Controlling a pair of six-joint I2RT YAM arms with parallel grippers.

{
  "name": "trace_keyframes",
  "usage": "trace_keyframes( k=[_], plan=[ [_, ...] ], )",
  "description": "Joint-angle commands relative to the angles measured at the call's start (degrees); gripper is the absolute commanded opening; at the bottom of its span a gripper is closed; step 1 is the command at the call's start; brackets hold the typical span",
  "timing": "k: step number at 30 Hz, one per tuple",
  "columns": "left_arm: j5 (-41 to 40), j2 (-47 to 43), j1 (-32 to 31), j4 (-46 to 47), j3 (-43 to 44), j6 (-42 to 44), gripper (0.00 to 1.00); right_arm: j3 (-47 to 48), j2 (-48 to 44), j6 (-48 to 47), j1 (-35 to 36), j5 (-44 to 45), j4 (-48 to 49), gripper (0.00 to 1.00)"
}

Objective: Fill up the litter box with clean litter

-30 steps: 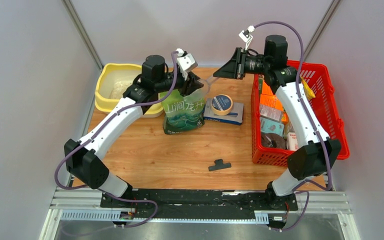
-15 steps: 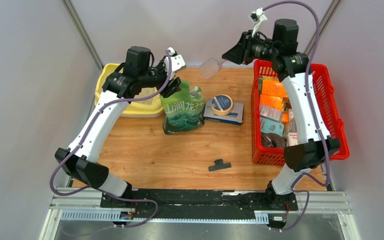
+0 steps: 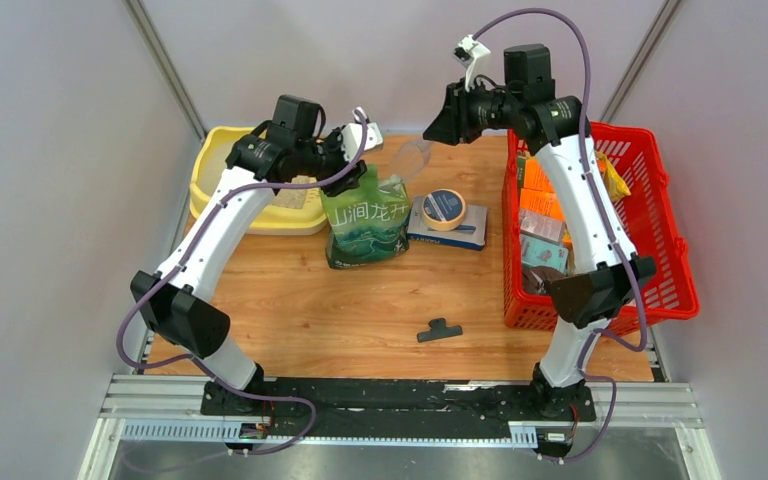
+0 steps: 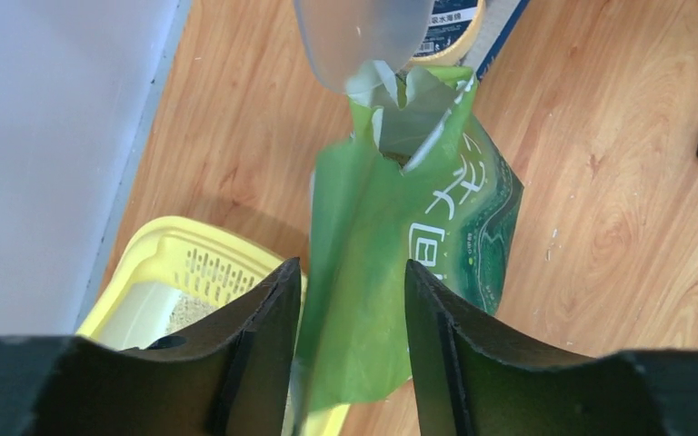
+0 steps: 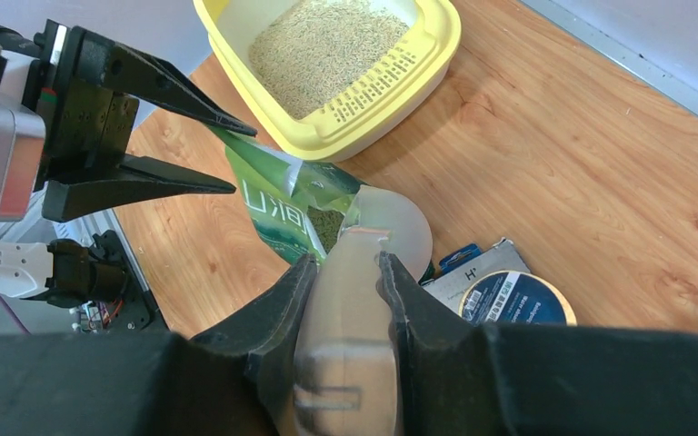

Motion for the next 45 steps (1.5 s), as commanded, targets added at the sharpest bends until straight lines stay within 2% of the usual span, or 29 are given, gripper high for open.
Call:
trace_keyframes(
  k=[1, 5, 6, 8, 14, 19, 24, 36, 40, 45],
  plan=[
    [0.6, -1.2, 0.1, -2.3, 2.2, 2.7, 0.50, 3.5, -1.9, -0.2, 0.7, 0.7, 0.3, 0.00],
    [1.7, -0.9, 0.1, -3.7, 2.9, 3.4, 0.27, 4.2, -2.0, -1.6, 2.2, 0.3, -1.6, 0.00],
    [1.8, -0.9, 0.0, -3.7, 3.1, 3.4, 0.13, 4.0, -2.1, -2.3, 2.6, 0.4, -3.1, 0.00],
    [2.4, -0.8, 0.0, -3.8, 3.4, 3.1, 0.00, 3.0, -2.6, -4.2, 3.5, 0.8, -4.3, 0.00],
    [3.0, -2.0, 0.0, -2.3, 3.4, 1.3, 0.00, 2.4, -2.5, -5.2, 5.3, 4.4, -5.4, 0.00],
    [3.4, -2.8, 0.0, -1.8, 3.2, 0.0, 0.00, 6.6, -1.3, -2.9, 5.8, 4.0, -6.6, 0.00],
    [3.7, -3.4, 0.0, -1.6, 2.3, -0.7, 0.00, 5.4, -4.6, -2.2, 5.9, 4.6, -3.3, 0.00],
    [2.9, -4.7, 0.1, 0.1, 0.3, -1.7, 0.00, 2.6, -5.4, -2.8, 7.9, 5.6, -4.6, 0.00],
    [2.9, -5.0, 0.1, 0.5, 0.1, -1.9, 0.00, 1.4, -5.2, -3.1, 8.7, 9.5, -6.0, 0.00],
    [2.8, -5.6, 0.0, 1.0, -0.1, -2.4, 0.00, 2.2, -4.1, -3.1, 9.2, 19.0, -9.3, 0.00]
  ],
)
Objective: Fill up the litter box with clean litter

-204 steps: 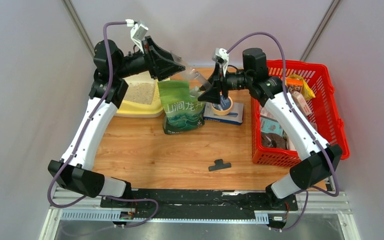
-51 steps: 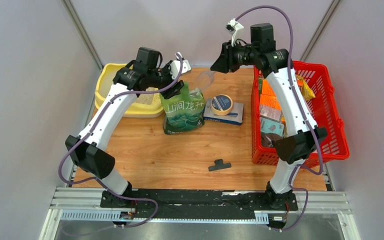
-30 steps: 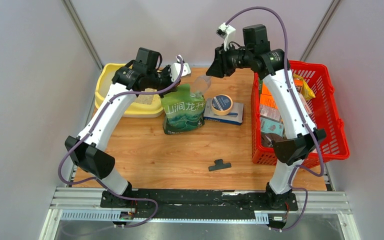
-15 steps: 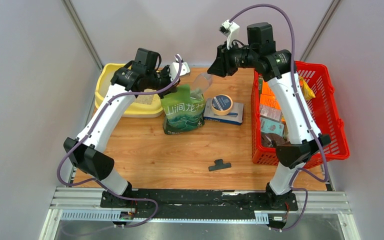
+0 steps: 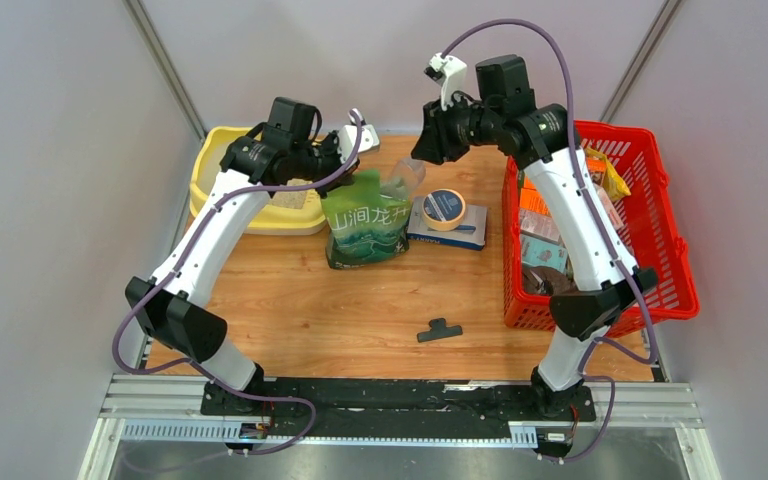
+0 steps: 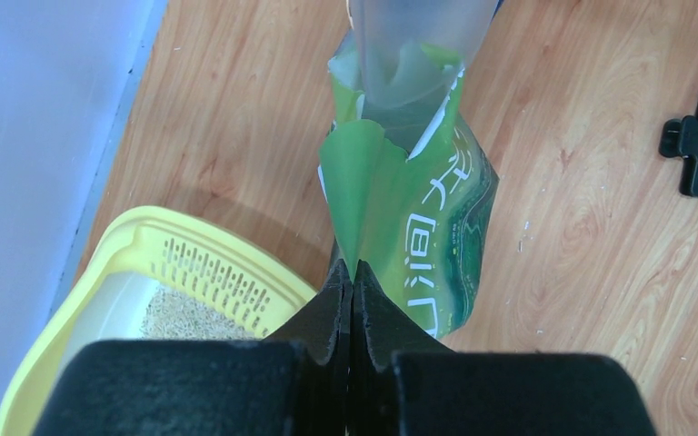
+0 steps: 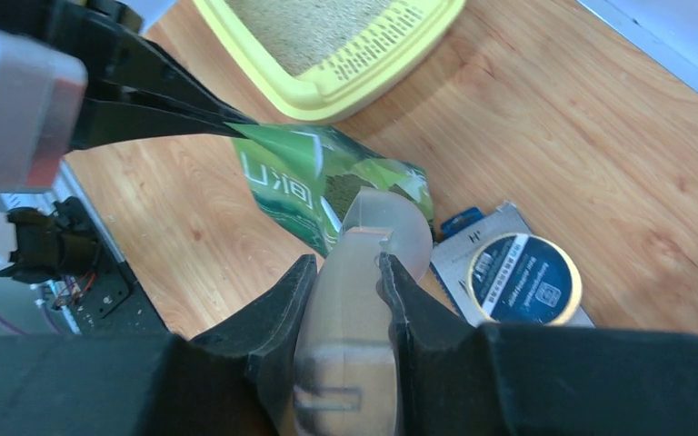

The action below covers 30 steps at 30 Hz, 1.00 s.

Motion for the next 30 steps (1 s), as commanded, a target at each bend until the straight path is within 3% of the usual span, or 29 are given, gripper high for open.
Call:
trace_keyframes(
  k=[1, 5, 13, 21, 25, 30],
  plan=[
    [1.6, -3.9, 0.1, 3.8, 0.3, -1.6, 0.00, 1.1, -0.9, -0.4, 1.0, 10.9, -2.6, 0.00],
    [2.3, -5.1, 0.0, 6.3, -0.9, -3.0, 0.00, -1.8, -3.1, -0.7, 1.9, 21.5, -2.8, 0.00],
    [14.7, -6.6, -0.1, 15.4, -7.5, -17.5, 0.00, -0.8, -1.5, -1.0, 7.1, 16.8, -2.6, 0.00],
    [8.9, -9.2, -0.9, 17.8, -8.8, -17.6, 0.00, -1.2, -0.1, 1.8, 7.9, 14.6, -4.0, 0.00],
    [7.7, -10.6, -0.8, 19.0, -9.4, -18.8, 0.00, -3.5, -1.0, 2.8, 7.6, 15.3, 0.5, 0.00],
    [6.7, -12.6, -0.8, 21.9, -11.7, -22.3, 0.00, 1.1, 2.1, 7.9, 7.6, 14.6, 0.7, 0.00]
  ],
)
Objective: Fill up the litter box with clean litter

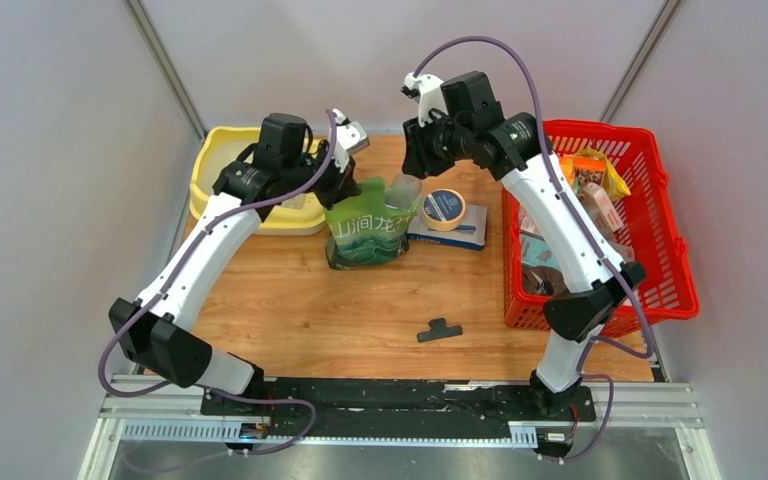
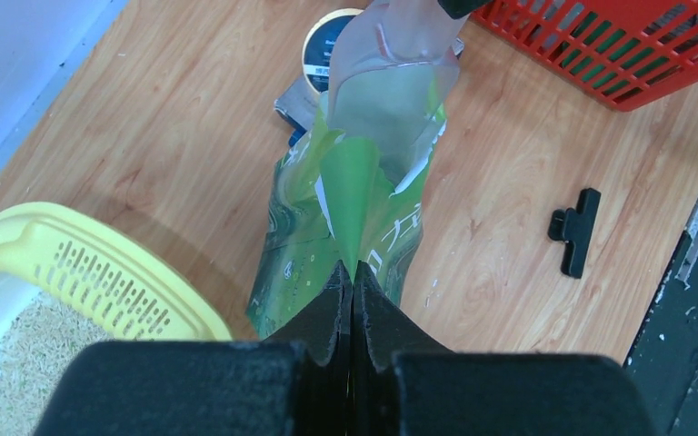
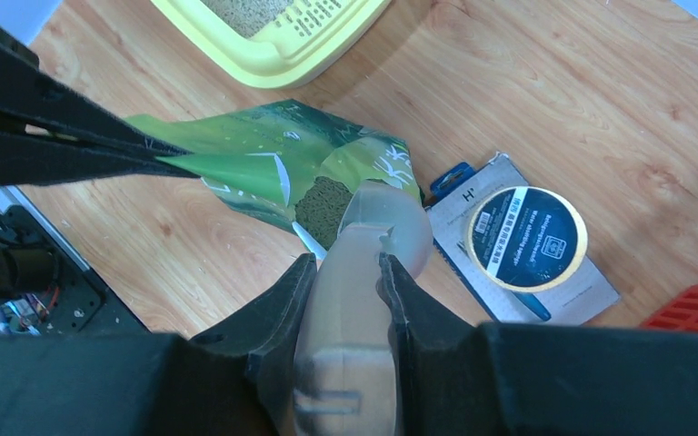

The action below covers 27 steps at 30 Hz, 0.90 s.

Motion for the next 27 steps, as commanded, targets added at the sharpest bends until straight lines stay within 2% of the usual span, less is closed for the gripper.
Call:
trace_keyframes(
  k=[1, 8, 11, 14, 18, 21, 23, 24, 27],
  plan=[
    [0.7, -5.7, -0.6, 11.0, -0.1, -5.0, 0.00, 4.9, 2.1, 5.7, 0.1, -2.0, 2.5, 0.00],
    [-8.5, -9.8, -0.3, 18.5, -5.5, -13.7, 0.00, 4.9, 1.4, 2.1, 0.6, -10.3, -1.3, 0.00],
    [-11.8, -11.5, 0.3, 22.5, -8.3, -21.0, 0.00, 0.2, -1.4, -0.6, 0.6, -8.8, -1.3, 0.00],
    [-13.6, -12.8, 0.8, 25.0, -11.2, -24.5, 0.00, -5.7, -5.3, -0.8, 0.6, -5.5, 1.7, 0.00],
    [-8.7, -13.0, 0.8, 26.8, -13.2, -25.7, 0.00, -8.9, -5.8, -3.3, 0.7, -6.8, 3.2, 0.00],
    [-2.6, -12.8, 0.6, 30.2, -13.7, -27.0, 0.00, -7.8, -2.5, -2.0, 1.0, -2.8, 3.3, 0.00],
    [-2.4, -12.1, 0.4, 28.2, -11.2, -27.0, 0.00, -7.0, -1.0, 0.8, 1.0, 3.3, 4.2, 0.00],
    [-2.5, -11.9, 0.0, 25.4, -10.1, -26.4, 0.00, -6.5, 0.1, 2.8, 1.0, 4.4, 3.9, 0.00],
    [-1.8, -12.1, -0.6, 24.6, -9.5, -23.6, 0.00, -5.0, 2.9, 6.5, 1.0, 7.0, 3.9, 0.00]
  ],
)
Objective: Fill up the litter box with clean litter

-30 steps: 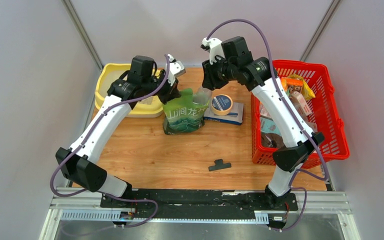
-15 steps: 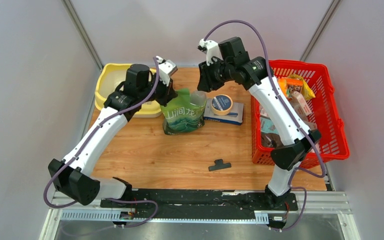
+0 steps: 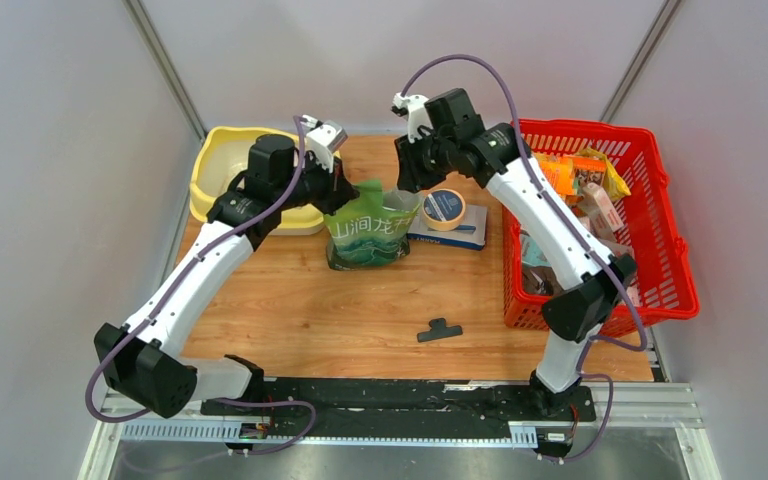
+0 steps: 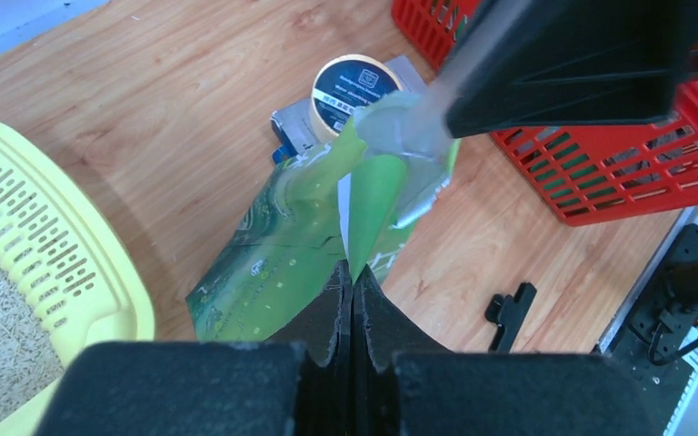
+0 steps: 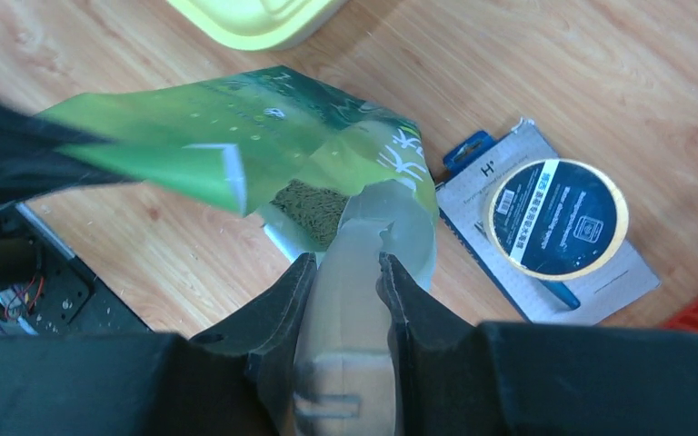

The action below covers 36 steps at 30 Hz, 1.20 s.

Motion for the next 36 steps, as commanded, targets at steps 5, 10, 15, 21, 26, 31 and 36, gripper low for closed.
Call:
trace_keyframes(
  k=[5, 10, 15, 21, 26, 31, 36],
  plan=[
    [8.3, -2.1, -2.0, 7.9, 6.4, 0.7, 0.00, 5.0, 5.7, 10.0, 0.2, 8.5, 2.4, 0.00],
    [7.7, -1.2, -3.4, 12.1, 6.2, -2.2, 0.00, 3.6, 6.3, 11.2, 0.3, 12.4, 3.2, 0.00],
    [6.4, -0.8, -3.6, 14.0, 7.7, -4.7, 0.00, -0.8, 6.4, 12.0, 0.7, 11.7, 3.8, 0.00],
    [6.2, -2.1, -3.6, 11.6, 6.9, 0.7, 0.00, -7.1, 7.6, 7.9, 0.1, 3.5, 3.7, 0.00],
    [5.2, -3.8, -3.6, 8.5, 5.4, 7.2, 0.00, -9.4, 7.5, 2.7, -0.5, -2.7, 3.2, 0.00],
    [4.4, -4.1, -3.6, 5.8, 4.9, 12.3, 0.00, -17.0, 5.9, 2.2, -0.7, -10.4, 7.7, 0.00],
    [3.6, -4.8, -3.3, 0.3, 5.4, 19.0, 0.00, -19.0, 7.0, 6.7, -1.8, -21.0, 11.4, 0.00]
  ],
)
